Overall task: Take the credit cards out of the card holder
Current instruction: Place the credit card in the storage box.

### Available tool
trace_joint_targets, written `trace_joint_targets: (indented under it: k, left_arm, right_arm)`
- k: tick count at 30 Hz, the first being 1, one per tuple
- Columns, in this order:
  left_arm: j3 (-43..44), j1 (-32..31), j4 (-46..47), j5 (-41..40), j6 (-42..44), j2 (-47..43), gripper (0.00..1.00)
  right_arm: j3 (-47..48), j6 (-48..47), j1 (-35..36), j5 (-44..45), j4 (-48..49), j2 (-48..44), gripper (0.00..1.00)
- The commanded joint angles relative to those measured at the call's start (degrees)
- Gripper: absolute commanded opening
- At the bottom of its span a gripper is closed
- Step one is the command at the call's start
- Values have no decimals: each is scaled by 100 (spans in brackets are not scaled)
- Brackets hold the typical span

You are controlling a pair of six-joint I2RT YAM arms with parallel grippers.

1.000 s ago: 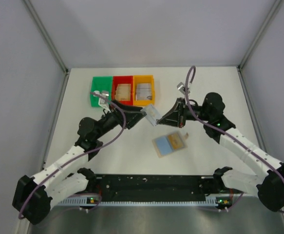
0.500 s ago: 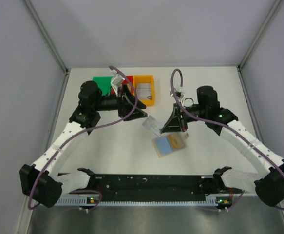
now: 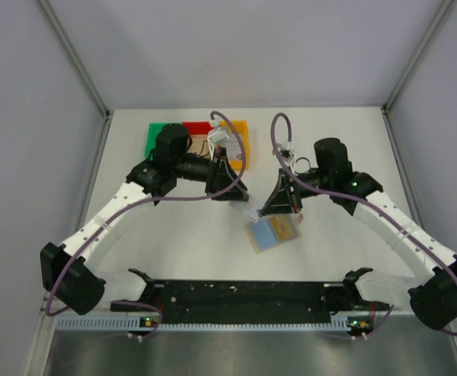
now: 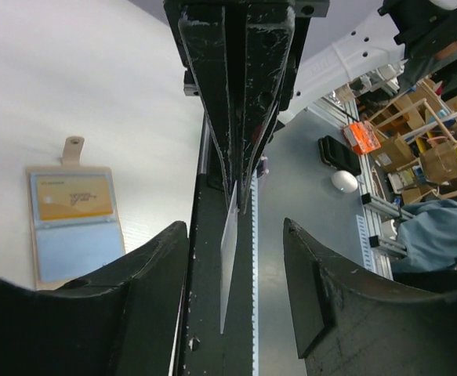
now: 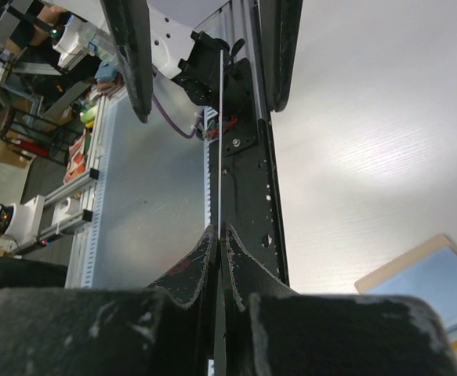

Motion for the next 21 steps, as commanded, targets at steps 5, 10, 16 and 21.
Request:
trace_joint_targets:
  k: [5, 10, 16, 21]
  left_arm:
    - [325, -94, -417, -97, 450, 79, 34]
    - [124, -77, -49, -404, 556, -105, 0]
    - [-500, 406, 1041, -737, 327, -281, 0]
    - [-922, 846, 1770, -1870, 432, -228, 0]
  right_arm:
    - [276, -225, 69, -86, -3, 5, 0]
    - [267, -234, 69, 71, -11, -12, 0]
    - [153, -138, -80, 1107, 15, -266, 63]
    - [-75, 12, -300, 2469, 24, -749, 84]
